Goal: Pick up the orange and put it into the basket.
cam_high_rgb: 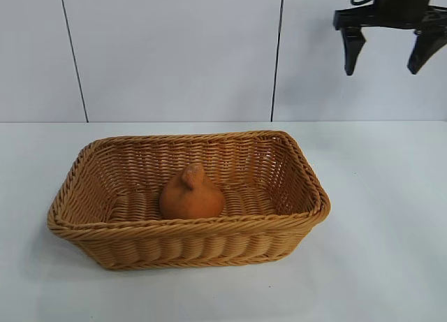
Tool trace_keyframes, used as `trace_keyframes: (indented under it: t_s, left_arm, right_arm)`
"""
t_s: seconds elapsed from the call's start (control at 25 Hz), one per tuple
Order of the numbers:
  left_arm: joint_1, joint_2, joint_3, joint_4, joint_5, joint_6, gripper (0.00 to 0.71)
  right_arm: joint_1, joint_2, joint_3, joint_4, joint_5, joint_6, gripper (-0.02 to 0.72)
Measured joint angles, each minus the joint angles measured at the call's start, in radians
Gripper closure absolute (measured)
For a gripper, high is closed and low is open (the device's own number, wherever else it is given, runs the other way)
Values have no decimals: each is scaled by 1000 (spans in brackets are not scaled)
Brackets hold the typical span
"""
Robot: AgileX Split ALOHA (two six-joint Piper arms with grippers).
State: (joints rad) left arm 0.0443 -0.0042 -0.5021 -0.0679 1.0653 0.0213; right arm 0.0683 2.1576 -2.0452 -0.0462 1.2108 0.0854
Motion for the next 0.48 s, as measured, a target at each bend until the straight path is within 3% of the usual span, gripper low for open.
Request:
trace_keyframes:
  t_s: [0.2,0.48]
  left_arm:
    - [0,0,0,0,0,0,67]
    - [0,0,0,0,0,0,67]
  right_arm:
    - [0,-99,152,9,-2,-6,52]
    - [0,-424,631,37,1,-61,52]
